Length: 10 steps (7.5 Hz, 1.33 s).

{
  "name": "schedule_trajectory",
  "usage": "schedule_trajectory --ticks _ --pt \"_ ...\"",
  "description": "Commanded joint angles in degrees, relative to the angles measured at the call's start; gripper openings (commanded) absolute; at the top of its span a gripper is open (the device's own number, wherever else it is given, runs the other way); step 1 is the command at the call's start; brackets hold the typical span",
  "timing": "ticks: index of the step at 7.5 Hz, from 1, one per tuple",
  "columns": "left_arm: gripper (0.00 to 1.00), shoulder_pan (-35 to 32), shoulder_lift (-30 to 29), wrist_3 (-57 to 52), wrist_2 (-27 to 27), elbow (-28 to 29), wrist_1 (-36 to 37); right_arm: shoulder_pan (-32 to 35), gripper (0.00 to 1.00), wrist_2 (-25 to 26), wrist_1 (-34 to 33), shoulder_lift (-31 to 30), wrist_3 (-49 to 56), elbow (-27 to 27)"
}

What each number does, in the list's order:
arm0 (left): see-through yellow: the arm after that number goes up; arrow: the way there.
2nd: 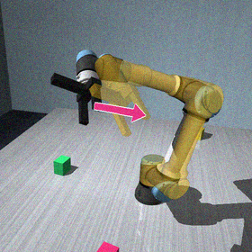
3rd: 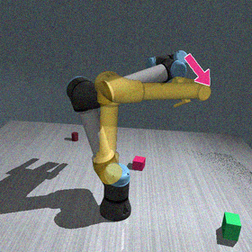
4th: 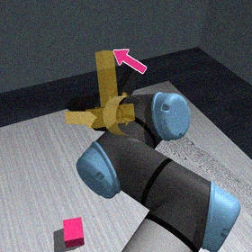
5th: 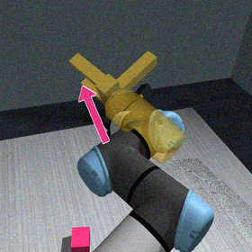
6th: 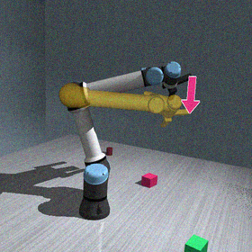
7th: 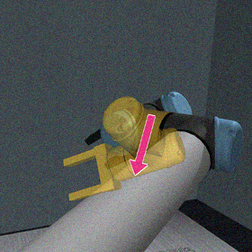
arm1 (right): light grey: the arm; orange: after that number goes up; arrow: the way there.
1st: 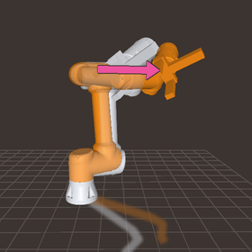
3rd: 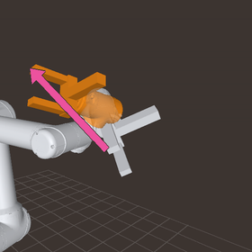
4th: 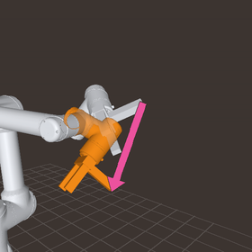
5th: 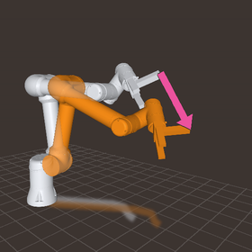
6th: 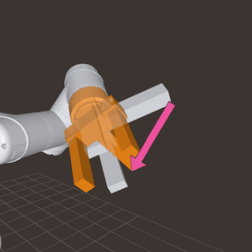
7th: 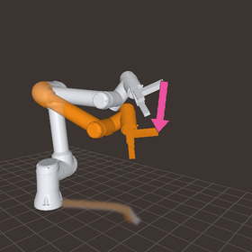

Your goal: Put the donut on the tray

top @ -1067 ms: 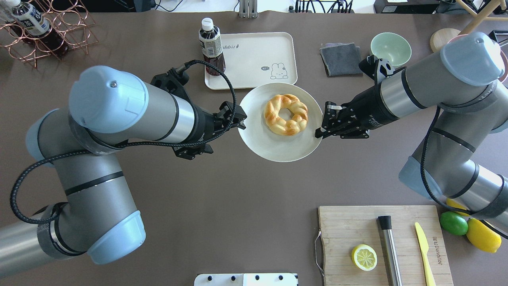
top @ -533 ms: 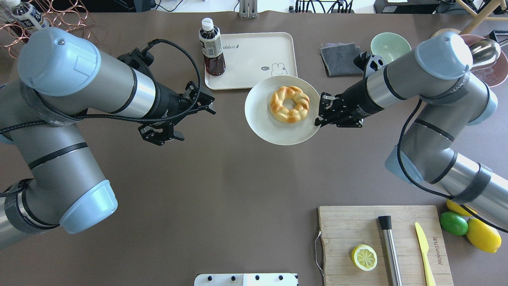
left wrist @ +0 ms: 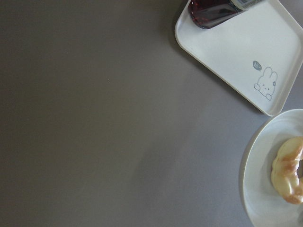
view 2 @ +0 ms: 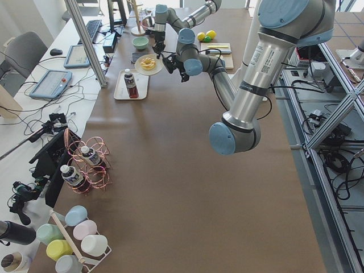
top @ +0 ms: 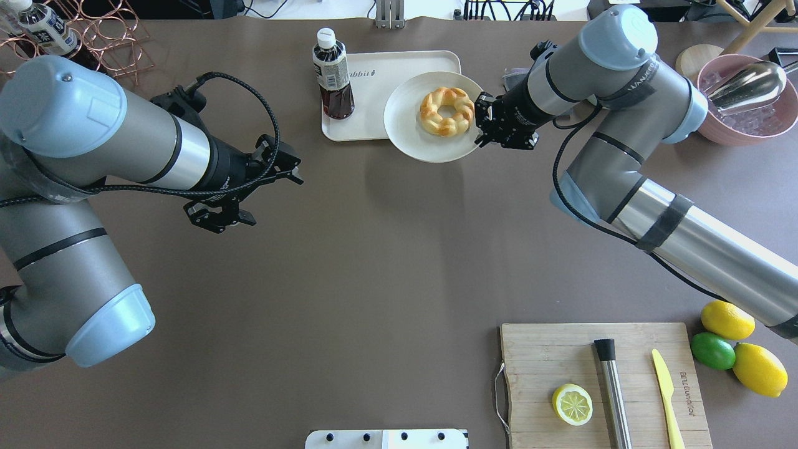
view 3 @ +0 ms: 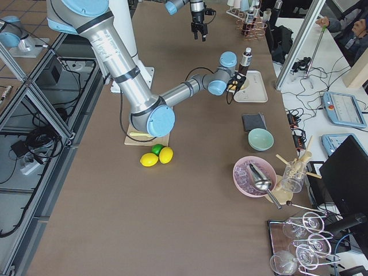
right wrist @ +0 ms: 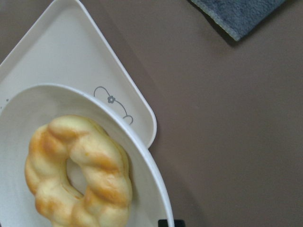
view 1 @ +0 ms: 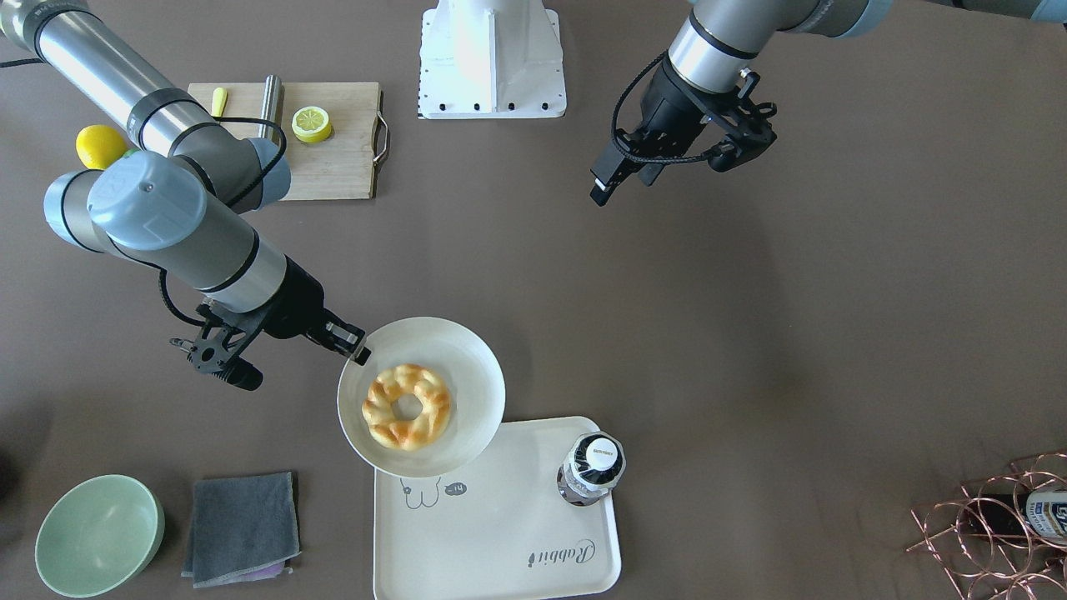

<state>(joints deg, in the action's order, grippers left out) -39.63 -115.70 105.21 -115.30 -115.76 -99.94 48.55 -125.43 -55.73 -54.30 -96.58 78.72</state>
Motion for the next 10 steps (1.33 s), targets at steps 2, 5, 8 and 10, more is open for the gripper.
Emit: schedule_trajectory --ticks 2,5,8,10 --pt "0.97 -1.67 6.77 -3.05 -0.01 -3.5 -0.08 -1.95 0.0 6.39 -0.08 12.79 -7.36 -18.4" --pt "0.97 -5.96 14.96 -11.85 -3.5 -7.29 -0.17 -4.33 0.0 12.9 0.36 16.94 -17.01 -23.17" --pt "0.97 -6.86 15.94 -12.83 -3.88 -7.64 -0.17 -6.36 0.0 19.85 0.54 17.56 -27.85 -23.35" --pt "0.97 -6.86 15.86 -12.83 -3.88 -7.38 -0.17 -7.15 0.05 22.33 0.45 18.26 -32.87 -23.26"
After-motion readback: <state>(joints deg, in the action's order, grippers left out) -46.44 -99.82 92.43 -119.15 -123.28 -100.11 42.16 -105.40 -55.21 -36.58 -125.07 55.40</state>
